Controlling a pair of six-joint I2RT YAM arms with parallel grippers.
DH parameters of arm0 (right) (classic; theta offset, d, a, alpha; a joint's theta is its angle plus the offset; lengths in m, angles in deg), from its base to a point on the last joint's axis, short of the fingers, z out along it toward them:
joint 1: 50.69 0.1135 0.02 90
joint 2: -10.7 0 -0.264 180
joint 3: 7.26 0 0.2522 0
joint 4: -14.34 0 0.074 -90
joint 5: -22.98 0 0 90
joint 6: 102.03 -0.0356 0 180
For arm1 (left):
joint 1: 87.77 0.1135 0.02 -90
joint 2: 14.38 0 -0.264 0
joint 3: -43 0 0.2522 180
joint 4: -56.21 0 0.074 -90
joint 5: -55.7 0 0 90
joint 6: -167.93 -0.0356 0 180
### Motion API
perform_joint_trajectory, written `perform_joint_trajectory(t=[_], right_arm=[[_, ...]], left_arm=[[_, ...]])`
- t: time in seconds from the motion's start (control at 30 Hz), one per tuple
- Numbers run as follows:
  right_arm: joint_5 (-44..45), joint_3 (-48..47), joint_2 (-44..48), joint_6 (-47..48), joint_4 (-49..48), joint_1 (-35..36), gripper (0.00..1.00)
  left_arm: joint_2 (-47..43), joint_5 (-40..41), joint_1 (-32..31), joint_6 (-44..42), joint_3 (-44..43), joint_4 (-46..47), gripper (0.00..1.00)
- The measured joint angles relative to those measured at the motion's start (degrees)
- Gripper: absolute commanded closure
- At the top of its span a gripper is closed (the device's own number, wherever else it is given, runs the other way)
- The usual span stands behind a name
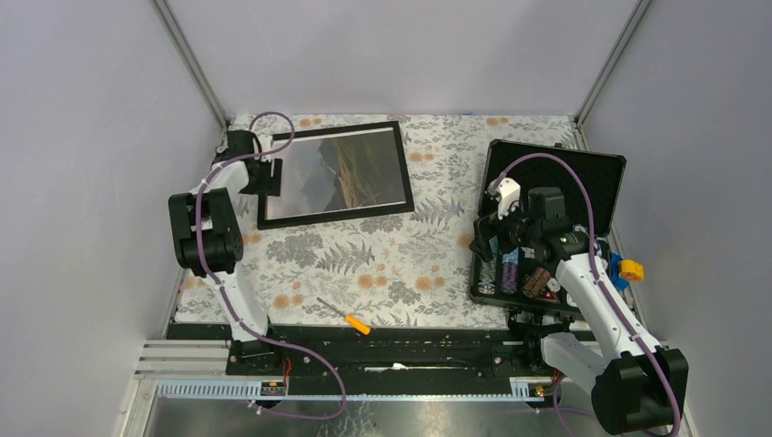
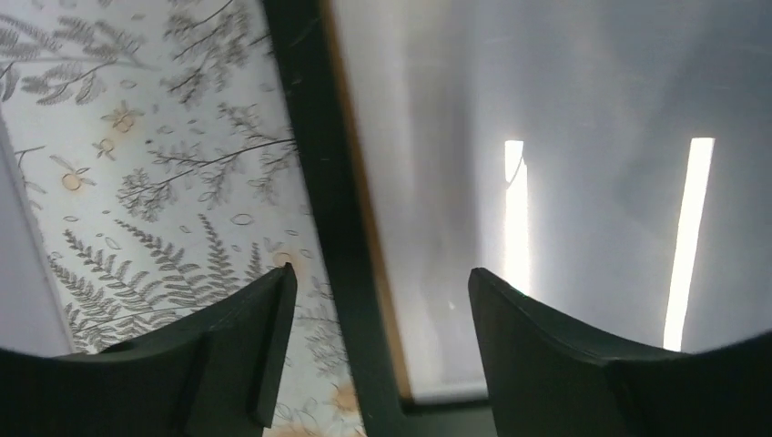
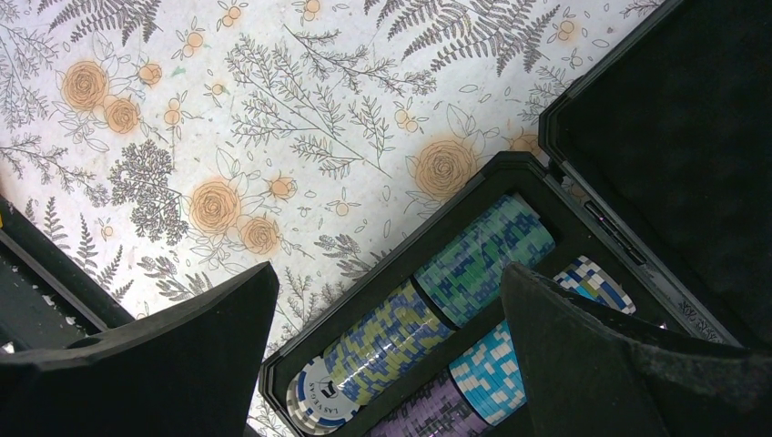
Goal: Take the photo out of the frame
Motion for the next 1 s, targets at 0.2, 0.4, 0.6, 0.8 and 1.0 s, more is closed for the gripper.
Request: perform_joint_trajectory(t=[0.2, 0.4, 0.6, 0.8, 1.0], right_arm=[[-0.2, 0.0, 0.0, 0.0, 0.4, 0.0, 0.0], [-1.0, 0.0, 0.0, 0.1, 0.9, 0.0, 0.0], [-1.1, 0.0, 0.0, 0.3, 1.3, 0.0, 0.0], [-1.1, 0.0, 0.0, 0.5, 1.4, 0.0, 0.0], [-1.0, 0.0, 0.0, 0.5, 1.4, 0.0, 0.0]], left_arm=[[-8.9, -10.9, -4.5, -8.7, -1.7, -5.7, 0.03], [-16.4, -17.7, -18.1, -19.8, -0.5, -6.6, 0.06], [-10.7, -20.8, -28.2, -26.7, -0.2, -9.3, 0.15], [-0.7, -20.8, -31.2, -27.6, -4.9, -10.9, 0.21], [2.4, -19.8, -33.5, -28.9, -6.3, -10.9, 0.4]])
